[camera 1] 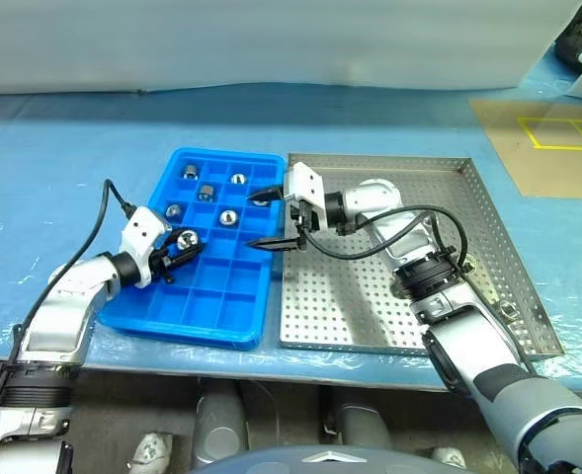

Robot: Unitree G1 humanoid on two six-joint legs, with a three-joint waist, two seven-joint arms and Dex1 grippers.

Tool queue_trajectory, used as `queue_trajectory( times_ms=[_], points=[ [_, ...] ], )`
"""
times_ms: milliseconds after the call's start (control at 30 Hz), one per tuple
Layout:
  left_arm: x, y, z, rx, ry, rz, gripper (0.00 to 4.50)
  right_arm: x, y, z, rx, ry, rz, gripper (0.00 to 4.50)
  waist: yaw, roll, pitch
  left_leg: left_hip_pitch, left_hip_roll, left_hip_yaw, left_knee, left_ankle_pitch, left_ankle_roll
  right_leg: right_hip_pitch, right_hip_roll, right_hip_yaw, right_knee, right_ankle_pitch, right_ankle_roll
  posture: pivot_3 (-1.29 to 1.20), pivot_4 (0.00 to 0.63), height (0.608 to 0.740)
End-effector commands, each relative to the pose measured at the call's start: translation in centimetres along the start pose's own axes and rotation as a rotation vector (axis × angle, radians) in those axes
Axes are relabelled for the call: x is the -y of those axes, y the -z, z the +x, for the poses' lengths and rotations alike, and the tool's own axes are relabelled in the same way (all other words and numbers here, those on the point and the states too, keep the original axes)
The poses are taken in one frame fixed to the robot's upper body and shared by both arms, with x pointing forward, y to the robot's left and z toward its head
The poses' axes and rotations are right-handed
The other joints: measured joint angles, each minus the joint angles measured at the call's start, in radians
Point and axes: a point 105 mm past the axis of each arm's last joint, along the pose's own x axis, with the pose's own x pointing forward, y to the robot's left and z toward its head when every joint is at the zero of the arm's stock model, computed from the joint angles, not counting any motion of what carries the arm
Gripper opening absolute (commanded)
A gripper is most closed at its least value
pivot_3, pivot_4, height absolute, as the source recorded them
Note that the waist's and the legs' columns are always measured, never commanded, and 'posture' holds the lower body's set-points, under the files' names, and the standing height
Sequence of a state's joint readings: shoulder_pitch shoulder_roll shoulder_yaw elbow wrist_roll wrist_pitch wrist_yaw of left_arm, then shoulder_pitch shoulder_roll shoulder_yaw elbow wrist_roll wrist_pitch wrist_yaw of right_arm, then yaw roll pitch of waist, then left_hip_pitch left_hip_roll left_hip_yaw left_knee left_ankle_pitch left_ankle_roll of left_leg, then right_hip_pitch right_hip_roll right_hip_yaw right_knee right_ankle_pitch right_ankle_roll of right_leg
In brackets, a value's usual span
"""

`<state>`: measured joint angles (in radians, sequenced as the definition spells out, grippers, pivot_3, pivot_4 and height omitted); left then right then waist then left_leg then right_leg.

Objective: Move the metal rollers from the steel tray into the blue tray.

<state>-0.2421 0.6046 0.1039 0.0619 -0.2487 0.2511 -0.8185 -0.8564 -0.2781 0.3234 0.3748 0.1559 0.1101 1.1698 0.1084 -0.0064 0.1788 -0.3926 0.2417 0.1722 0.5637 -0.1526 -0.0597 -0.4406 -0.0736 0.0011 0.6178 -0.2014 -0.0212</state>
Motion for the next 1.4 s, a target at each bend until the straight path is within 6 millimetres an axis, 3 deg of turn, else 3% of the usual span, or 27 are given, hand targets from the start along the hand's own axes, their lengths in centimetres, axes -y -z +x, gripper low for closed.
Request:
queue_trajectory(
  times_ms=[33, 167, 367, 600, 767, 833, 1000, 1133, 1233, 1400],
  points=[
    [-1.0, -0.1, 0.3, 0.016, -0.051, 0.001, 1.72, 0.4, -1.3, -0.7, 0.03, 0.037, -0.037, 4.5, -0.003, 0.0, 0.0, 0.0, 0.0, 0.0, 0.0, 0.0, 0.0, 0.0, 0.0, 0.0, 0.001, 0.0, 0.0, 0.08, 0.15, 0.74],
    [-0.2, -0.6, 0.9, 0.051, -0.001, -0.038, 1.72, 0.4, -1.1, -1.0, 0.023, 0.054, -0.033, 4.5, -0.006, 0.0, 0.0, 0.001, -0.001, 0.0, 0.002, 0.0, 0.0, 0.0, -0.001, 0.001, 0.002, 0.0, 0.0, 0.08, 0.15, 0.74],
    [-0.8, -0.9, 1.2, 0.039, -0.033, 0.013, 3.62, 0.5, -1.5, -1.3, 0.028, 0.059, -0.034, 4.5, -0.003, 0.0, 0.0, 0.001, -0.001, 0.0, 0.002, 0.0, 0.0, 0.001, -0.001, 0.0, 0.002, 0.0, 0.0, 0.06, 0.15, 0.74],
    [-0.4, -2.4, 1.5, 0.072, 0.02, 0.056, 3.62, 0.5, -1.5, -1.5, 0.023, 0.063, -0.034, 4.5, -0.015, 0.0, 0.0, 0.001, -0.001, 0.0, 0.002, 0.0, 0.0, 0.0, 0.0, 0.001, 0.003, 0.0, 0.0, 0.05, 0.15, 0.74],
    [2.6, -7.6, 2.5, 0.249, 0.172, 0.039, 3.62, 0.6, -1.3, -2.1, 0.012, 0.088, -0.028, 4.5, -0.01, 0.0, 0.0, 0.0, -0.001, 0.0, 0.002, 0.0, 0.0, 0.0, -0.001, 0.0, 0.002, 0.0, 0.0, 0.0, 0.15, 0.74],
    [3.3, -10.5, 3.4, 0.357, 0.223, 0.006, 3.62, 0.7, -1.2, -2.6, 0.005, 0.115, -0.017, 4.5, -0.009, 0.0, 0.0, 0.0, -0.001, 0.0, 0.003, 0.0, 0.0, 0.001, -0.001, 0.0, 0.002, 0.0, 0.0, -0.04, 0.15, 0.74],
    [4.5, -13.9, 4.9, 0.449, 0.329, 0.003, 3.62, 0.8, -0.8, -4.0, -0.018, 0.174, -0.004, 4.5, -0.028, 0.0, 0.0, 0.001, -0.001, 0.0, 0.004, 0.0, 0.0, 0.001, -0.001, 0.002, 0.004, 0.0, 0.0, -0.13, 0.15, 0.74],
    [7.2, -12.7, 8.5, 0.355, 0.509, 0.094, 3.62, 1.0, -0.3, -7.1, -0.072, 0.299, 0.011, 4.5, -0.043, 0.0, 0.0, 0.001, -0.002, 0.0, 0.004, 0.002, -0.003, 0.001, 0.0, 0.003, 0.003, 0.0, 0.0, -0.26, 0.15, 0.74],
    [8.3, -11.7, 9.8, 0.326, 0.573, 0.13, 3.62, 0.8, -0.2, -8.9, -0.098, 0.36, 0.025, 4.5, -0.065, 0.0, 0.0, 0.001, -0.003, 0.001, 0.004, 0.001, -0.002, 0.002, 0.0, 0.005, 0.001, 0.0, 0.0, -0.33, 0.15, 0.74],
    [11.8, -11.2, 11.9, 0.309, 0.76, 0.167, 3.62, -1.5, 0.5, -13.2, -0.184, 0.503, 0.083, 4.5, -0.086, 0.0, 0.0, 0.001, -0.002, 0.002, 0.003, 0.0, 0.0, 0.002, 0.0, 0.005, -0.001, 0.0, 0.0, -0.48, 0.15, 0.74]
  ],
)
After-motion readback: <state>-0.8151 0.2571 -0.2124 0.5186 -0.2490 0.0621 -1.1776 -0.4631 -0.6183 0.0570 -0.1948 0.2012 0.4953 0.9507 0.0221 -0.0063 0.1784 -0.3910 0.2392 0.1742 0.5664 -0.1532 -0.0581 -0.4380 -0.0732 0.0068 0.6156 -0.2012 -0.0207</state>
